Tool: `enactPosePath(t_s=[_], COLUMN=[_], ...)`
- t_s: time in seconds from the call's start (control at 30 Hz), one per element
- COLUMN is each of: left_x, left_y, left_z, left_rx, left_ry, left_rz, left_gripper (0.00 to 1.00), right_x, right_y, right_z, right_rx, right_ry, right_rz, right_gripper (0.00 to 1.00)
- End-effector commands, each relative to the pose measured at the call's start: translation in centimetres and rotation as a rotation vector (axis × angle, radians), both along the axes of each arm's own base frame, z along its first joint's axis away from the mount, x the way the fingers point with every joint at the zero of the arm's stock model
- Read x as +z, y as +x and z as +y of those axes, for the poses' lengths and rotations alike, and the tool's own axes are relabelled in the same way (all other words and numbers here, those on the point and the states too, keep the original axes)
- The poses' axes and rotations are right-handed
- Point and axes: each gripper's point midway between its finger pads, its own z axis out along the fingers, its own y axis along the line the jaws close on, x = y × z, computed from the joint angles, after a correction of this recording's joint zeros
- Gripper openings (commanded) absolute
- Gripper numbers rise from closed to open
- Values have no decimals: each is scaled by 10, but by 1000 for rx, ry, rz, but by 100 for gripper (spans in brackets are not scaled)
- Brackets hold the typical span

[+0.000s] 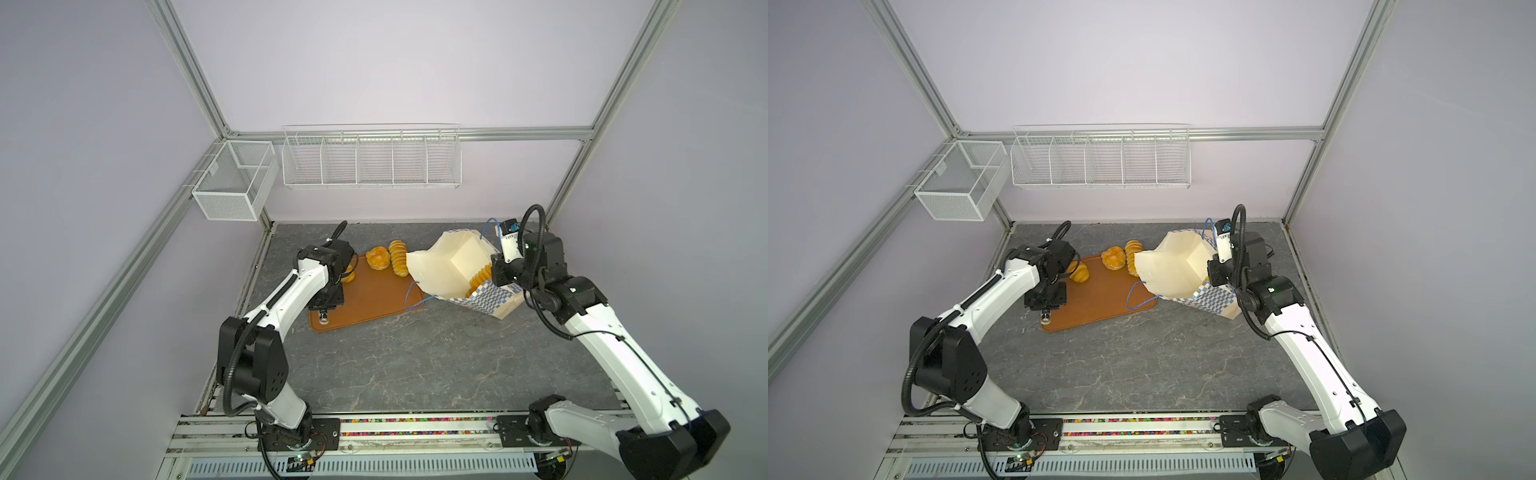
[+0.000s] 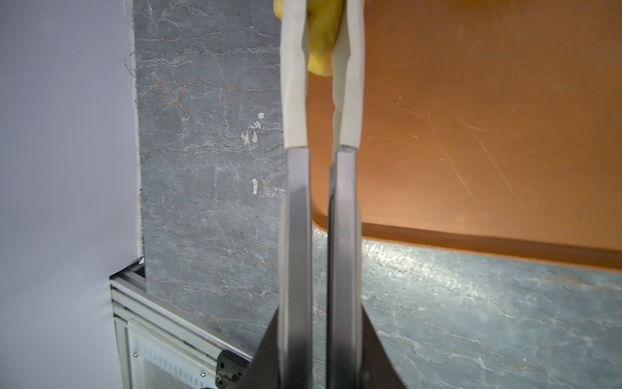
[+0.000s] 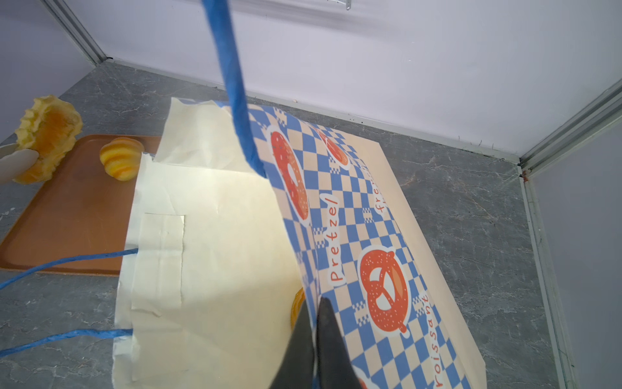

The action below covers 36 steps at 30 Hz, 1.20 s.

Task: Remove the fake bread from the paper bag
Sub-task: 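Lower the spiral bread onto the orange tray and open the left tongs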

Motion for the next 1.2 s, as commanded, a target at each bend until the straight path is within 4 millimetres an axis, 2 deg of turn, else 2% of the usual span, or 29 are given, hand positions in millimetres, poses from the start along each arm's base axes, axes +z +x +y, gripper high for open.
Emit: enactPosePath(t_s=[0.0, 0.23, 0.47, 0.57, 0.7, 0.83, 0.93, 1.17], left_x=[5, -5, -23, -28, -32, -33, -31, -22], left_y=[-3, -3, -3, -2, -2, -2, -1, 1], left_z=[17, 25, 20, 14, 3, -9, -20, -45], left_rx=[-7, 2, -11, -32, -65, -93, -118, -156], left_ry=[116, 189, 196, 195, 198, 195, 187, 130], left_rz=[71, 122, 162, 177, 186, 187, 179, 146], left_gripper=[0, 0, 0, 6, 21, 29, 34, 35], right_x=[-5, -7, -8, -9, -8, -8, -7, -7], right_y=[0, 0, -1, -1, -1, -2, -2, -2], right_z=[4, 7, 7, 7, 7, 7, 7, 7], right_rx=[16, 28, 29, 27, 27, 28, 26, 24], right_ry=[27, 45, 52, 53, 56, 55, 55, 55], right_rz=[3, 7, 7, 11, 10, 12, 10, 14], right_gripper=[7, 7, 7, 7, 7, 7, 7, 7])
